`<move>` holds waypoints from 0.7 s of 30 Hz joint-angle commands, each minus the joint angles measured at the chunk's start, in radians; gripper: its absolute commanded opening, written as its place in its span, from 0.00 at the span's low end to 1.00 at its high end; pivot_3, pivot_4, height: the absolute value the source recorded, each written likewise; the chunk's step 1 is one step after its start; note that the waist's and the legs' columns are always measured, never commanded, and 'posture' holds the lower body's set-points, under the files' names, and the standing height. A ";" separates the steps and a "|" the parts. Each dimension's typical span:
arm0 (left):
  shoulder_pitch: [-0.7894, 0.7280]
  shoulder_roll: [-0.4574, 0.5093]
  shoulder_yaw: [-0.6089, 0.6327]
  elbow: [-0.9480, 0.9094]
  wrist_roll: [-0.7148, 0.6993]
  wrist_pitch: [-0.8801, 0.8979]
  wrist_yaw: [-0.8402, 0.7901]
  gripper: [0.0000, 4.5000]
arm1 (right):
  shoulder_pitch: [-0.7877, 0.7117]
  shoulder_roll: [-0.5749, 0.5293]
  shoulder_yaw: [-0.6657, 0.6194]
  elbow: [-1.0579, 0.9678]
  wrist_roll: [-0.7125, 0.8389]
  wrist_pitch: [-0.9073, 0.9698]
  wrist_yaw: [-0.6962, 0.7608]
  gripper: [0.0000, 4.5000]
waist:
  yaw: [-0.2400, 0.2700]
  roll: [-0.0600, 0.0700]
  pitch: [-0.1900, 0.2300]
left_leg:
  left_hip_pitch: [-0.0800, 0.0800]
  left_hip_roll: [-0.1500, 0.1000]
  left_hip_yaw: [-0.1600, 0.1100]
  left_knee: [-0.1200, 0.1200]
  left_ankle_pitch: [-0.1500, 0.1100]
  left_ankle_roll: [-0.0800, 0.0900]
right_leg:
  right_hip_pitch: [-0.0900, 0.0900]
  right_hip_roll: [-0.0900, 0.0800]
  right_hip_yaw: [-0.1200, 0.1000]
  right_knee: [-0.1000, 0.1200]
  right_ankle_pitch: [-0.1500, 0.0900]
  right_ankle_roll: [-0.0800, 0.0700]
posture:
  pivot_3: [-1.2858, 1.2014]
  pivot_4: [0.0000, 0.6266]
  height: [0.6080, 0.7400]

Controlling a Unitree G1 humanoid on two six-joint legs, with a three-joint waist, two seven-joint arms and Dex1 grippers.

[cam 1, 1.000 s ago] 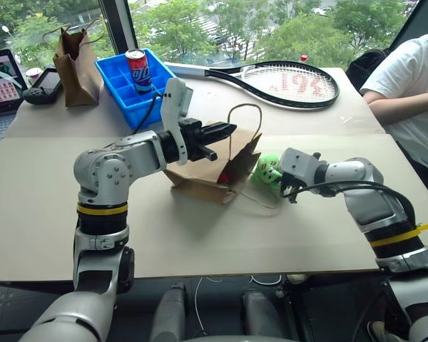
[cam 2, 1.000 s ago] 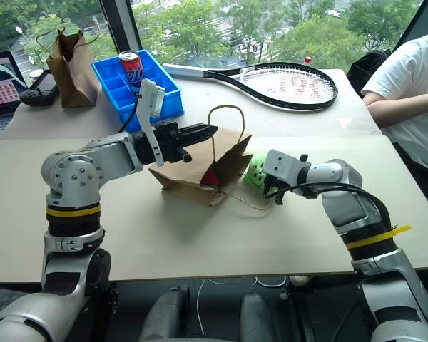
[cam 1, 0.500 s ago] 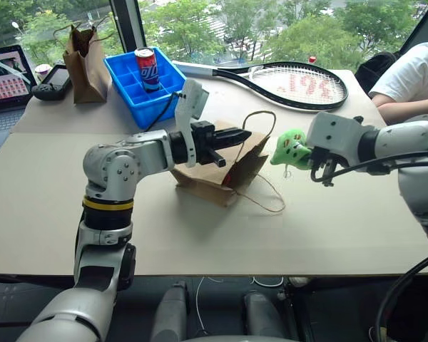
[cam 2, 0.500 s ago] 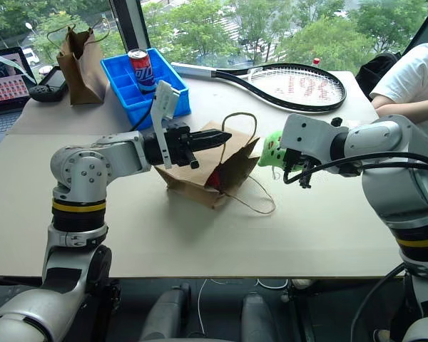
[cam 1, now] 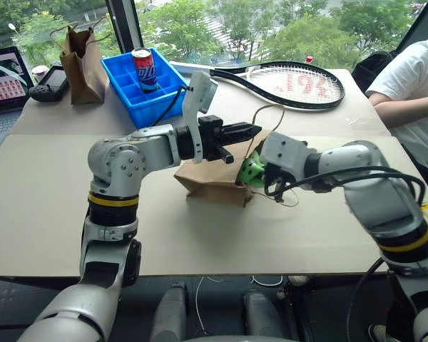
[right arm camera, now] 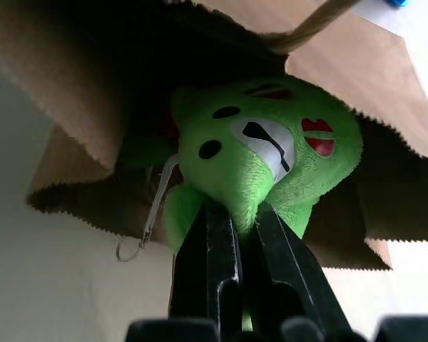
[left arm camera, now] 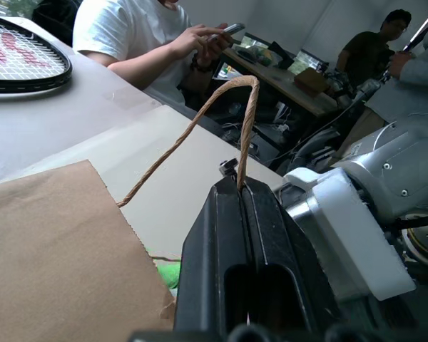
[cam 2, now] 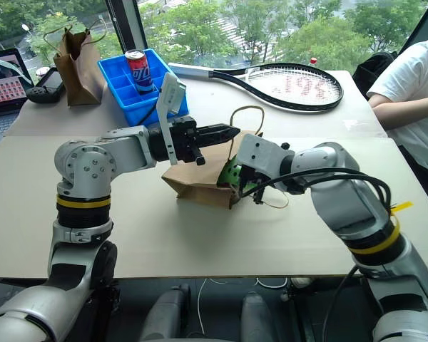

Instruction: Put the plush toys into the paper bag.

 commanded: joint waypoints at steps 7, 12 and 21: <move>-0.039 0.028 -0.004 -0.068 -0.027 0.018 -0.030 0.00 | 0.074 0.352 -0.186 0.144 0.148 -0.049 -0.213 0.01 | 0.001 -0.001 0.000 | 0.000 0.001 -0.001 -0.001 0.000 0.000 | 0.001 0.001 -0.001 0.001 0.000 0.000 | 0.52 0.24 1.00; -0.024 0.075 0.017 -0.072 -0.003 0.000 -0.019 0.00 | 0.206 0.387 -0.226 0.082 0.155 -0.045 -0.308 0.36 | 0.017 -0.001 0.000 | -0.002 0.000 -0.002 0.000 0.000 0.000 | 0.000 0.001 -0.002 0.000 0.000 0.000 | 0.52 0.24 1.00; -0.032 0.147 0.026 0.002 0.062 -0.078 -0.054 0.00 | 0.318 0.370 -0.477 -0.121 0.365 0.182 -0.332 1.00 | 0.000 -0.001 0.000 | -0.002 0.003 -0.003 0.000 0.000 -0.001 | 0.000 0.005 -0.001 0.001 0.001 -0.002 | 0.52 0.24 1.00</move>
